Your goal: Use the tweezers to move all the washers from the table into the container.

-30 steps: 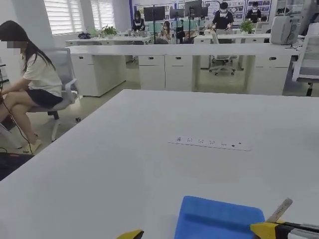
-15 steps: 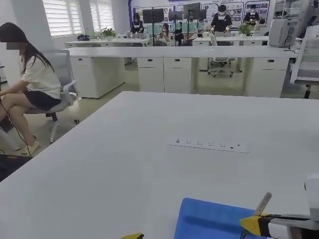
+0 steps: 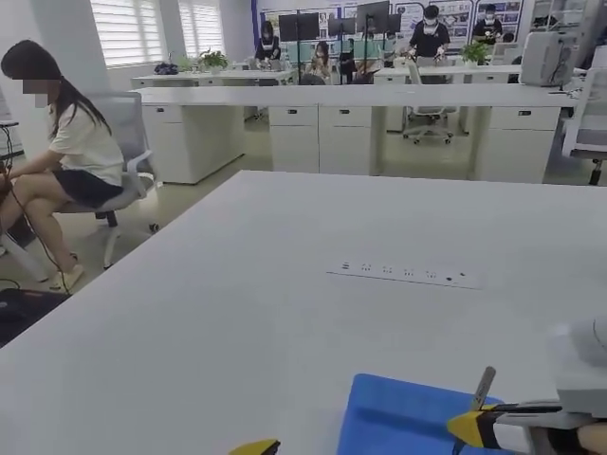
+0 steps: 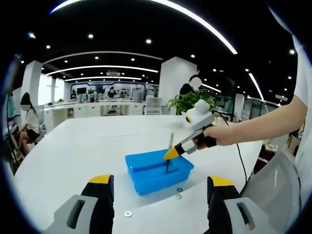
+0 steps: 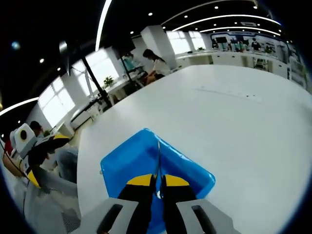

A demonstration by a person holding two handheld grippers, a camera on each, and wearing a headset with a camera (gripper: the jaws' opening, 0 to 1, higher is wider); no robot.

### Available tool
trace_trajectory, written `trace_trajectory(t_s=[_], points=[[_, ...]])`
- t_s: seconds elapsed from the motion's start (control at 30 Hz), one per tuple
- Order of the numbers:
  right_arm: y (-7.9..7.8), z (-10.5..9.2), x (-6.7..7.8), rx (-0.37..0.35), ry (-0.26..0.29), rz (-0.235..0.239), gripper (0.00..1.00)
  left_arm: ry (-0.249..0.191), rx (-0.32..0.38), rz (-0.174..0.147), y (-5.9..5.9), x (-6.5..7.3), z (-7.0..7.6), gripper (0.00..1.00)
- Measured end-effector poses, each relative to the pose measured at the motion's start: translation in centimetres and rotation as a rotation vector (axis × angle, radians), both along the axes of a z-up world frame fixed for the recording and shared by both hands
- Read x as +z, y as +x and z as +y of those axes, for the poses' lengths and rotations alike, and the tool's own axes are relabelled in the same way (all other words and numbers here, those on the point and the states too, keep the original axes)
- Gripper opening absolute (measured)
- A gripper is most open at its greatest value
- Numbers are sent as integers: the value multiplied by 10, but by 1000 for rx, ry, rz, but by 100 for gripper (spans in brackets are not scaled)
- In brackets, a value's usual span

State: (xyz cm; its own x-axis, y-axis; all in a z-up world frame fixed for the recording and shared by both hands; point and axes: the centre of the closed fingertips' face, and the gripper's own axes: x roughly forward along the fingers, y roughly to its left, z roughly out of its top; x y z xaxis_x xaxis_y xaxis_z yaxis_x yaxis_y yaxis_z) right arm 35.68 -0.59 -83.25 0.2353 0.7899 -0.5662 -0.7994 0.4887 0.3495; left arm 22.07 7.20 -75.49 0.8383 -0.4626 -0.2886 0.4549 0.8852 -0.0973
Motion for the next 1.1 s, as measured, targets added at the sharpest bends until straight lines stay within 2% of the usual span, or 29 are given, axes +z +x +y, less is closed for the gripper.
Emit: trace_trajectory(t_s=[0.33,0.53,0.7,0.8,0.87,1.1], points=[[2,0,-2,16,-17,-26,4,-2,4,-1,0,0,1,79],[-1,0,3,27,-9,-46,4,-4,8,-2,0,1,2,79],[-3,-3,11,15,12,-66,4,-2,4,0,0,0,1,79],[-6,-4,20,-8,48,-71,4,-2,5,1,1,0,1,79],[-10,-3,30,-28,94,-58,4,-5,5,2,1,0,1,79],[-25,-5,49,-20,140,-73,4,2,-1,6,0,-1,1,79]])
